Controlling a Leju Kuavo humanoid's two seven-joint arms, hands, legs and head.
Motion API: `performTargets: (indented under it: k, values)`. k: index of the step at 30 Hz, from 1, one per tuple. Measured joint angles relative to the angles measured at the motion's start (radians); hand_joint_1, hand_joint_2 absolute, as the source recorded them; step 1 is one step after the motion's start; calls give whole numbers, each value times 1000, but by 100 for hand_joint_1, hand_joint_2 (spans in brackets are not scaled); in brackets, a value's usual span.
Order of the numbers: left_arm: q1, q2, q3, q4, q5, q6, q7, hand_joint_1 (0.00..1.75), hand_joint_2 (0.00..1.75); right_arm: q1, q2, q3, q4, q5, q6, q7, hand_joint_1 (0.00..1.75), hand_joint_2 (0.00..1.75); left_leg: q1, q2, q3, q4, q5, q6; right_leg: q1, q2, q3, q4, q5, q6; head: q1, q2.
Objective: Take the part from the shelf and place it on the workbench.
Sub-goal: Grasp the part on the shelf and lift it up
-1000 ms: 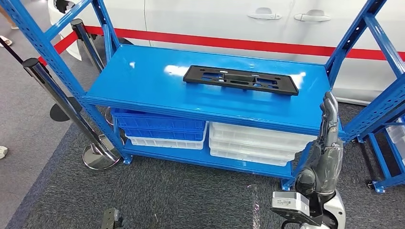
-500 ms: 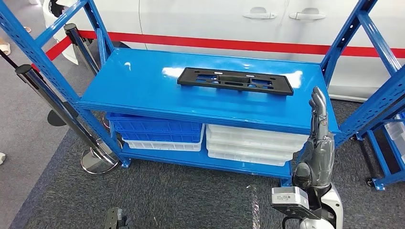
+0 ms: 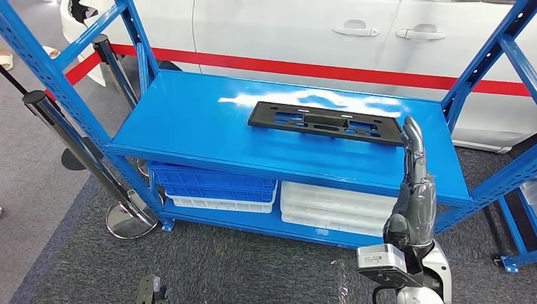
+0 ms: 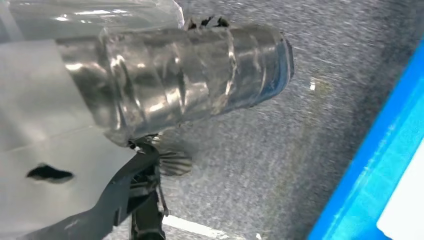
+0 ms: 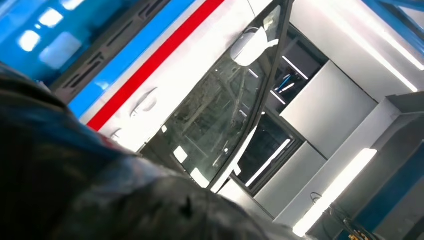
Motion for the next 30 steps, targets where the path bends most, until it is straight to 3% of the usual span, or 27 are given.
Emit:
performTargets:
  k: [1,3,5,7,8,10,11,12,13,15,16,17,18,20,22,23,24,26,27,28,29,30]
  values:
    - [-1,-1,-1,0,0,0,1,0,0,0,-1,1,1,-3,0,-2,0,0,-1,1,8,-4,-12,-5,4,-1,13,-32,15,-5,0,0]
    - [-4,-1,-3,0,0,1,3,0,0,0,-2,3,2,-9,1,-6,0,0,-3,3,24,2,-15,-16,6,3,34,-52,2,-13,-2,0]
    - [-8,0,-4,0,0,1,6,0,0,-1,-2,4,3,-12,1,-10,0,0,-3,5,6,68,15,-26,-1,6,69,-64,-11,-22,-3,0]
    - [-12,1,-4,0,1,1,7,0,0,-2,-3,5,3,-14,1,-12,0,0,1,5,-76,189,39,-39,-6,4,110,-75,-34,-30,-3,0]
    - [-12,0,-4,0,1,1,7,0,0,-2,-3,6,4,-14,1,-14,0,0,4,5,-127,246,28,-45,-8,3,130,-79,-48,-31,-4,0]
    - [-7,0,-4,0,3,2,7,0,0,-2,-3,7,5,-17,3,-16,0,0,12,6,-211,296,-48,-54,-12,6,175,-88,-79,-30,-6,0]
    - [-5,1,-5,0,6,3,7,0,0,-2,-3,8,6,-22,6,-17,0,0,14,6,-239,287,-90,-57,-15,8,202,-93,-96,-28,-7,0]
    - [-1,1,-5,0,8,4,7,0,0,-2,-3,8,8,-30,10,-17,0,0,15,6,-257,257,-110,-59,-18,10,230,-97,-115,-24,-8,0]
    - [2,1,-5,0,10,5,7,0,0,-2,-4,8,10,-39,15,-18,0,0,16,6,-267,208,-88,-60,-21,12,258,-101,-135,-20,-8,0]
    - [9,2,-6,2,11,8,8,0,0,0,-4,9,15,-54,25,-17,0,0,16,7,-274,85,89,-56,-23,15,306,-104,-179,-8,-11,0]
    - [13,2,-6,3,11,9,8,0,0,1,-4,9,17,-59,28,-17,0,0,14,7,-271,49,169,-52,-23,17,325,-108,-200,-1,-11,0]
    - [14,3,-7,3,11,9,9,0,0,2,-4,10,19,-61,30,-17,0,0,12,7,-265,32,215,-45,-21,19,347,-110,-216,7,-12,0]
    - [12,3,-7,3,10,9,9,0,0,0,-4,11,20,-62,31,-18,0,0,10,7,-255,36,208,-39,-21,21,360,-102,-216,14,-10,0]
    - [1,2,-8,3,10,10,8,0,0,-8,-4,11,20,-62,32,-18,0,0,11,4,-222,36,172,-23,-22,17,333,-16,-170,24,-6,0]
    - [-8,2,-9,3,10,10,8,0,0,-12,-4,12,20,-62,32,-18,0,0,13,0,-178,22,142,-9,-23,11,228,138,-125,28,-3,0]
    - [-8,3,-11,3,10,10,8,0,0,-11,-5,13,20,-62,32,-18,0,0,13,-1,-153,16,125,-6,-22,9,173,198,-135,28,-2,0]
    - [-6,3,-13,4,10,10,8,0,0,-9,-6,13,21,-62,32,-18,0,0,12,-2,-126,9,107,-3,-20,8,122,231,-172,28,-1,0]
    - [-2,3,-15,4,10,11,8,0,0,-6,-7,14,23,-62,32,-18,0,0,10,-6,-65,-6,68,-1,-16,8,44,227,-268,26,0,0]
    - [1,3,-16,4,10,12,8,0,0,-6,-7,14,24,-62,32,-18,0,0,9,-9,-31,-12,46,-2,-12,8,15,196,-293,23,0,0]
    - [2,3,-16,4,10,12,8,0,0,-5,-8,14,25,-63,32,-18,0,0,7,-12,3,-18,25,-2,-8,8,-6,149,-277,18,0,0]
    - [5,2,-17,4,10,12,9,0,0,-3,-9,14,27,-64,32,-18,0,0,6,-14,32,-24,3,-3,-2,8,-21,87,-200,8,1,0]
    - [6,0,-19,4,9,12,9,0,0,0,-9,14,31,-66,33,-18,0,0,4,-15,61,-22,-20,-5,5,10,-35,24,-89,-4,-1,0]
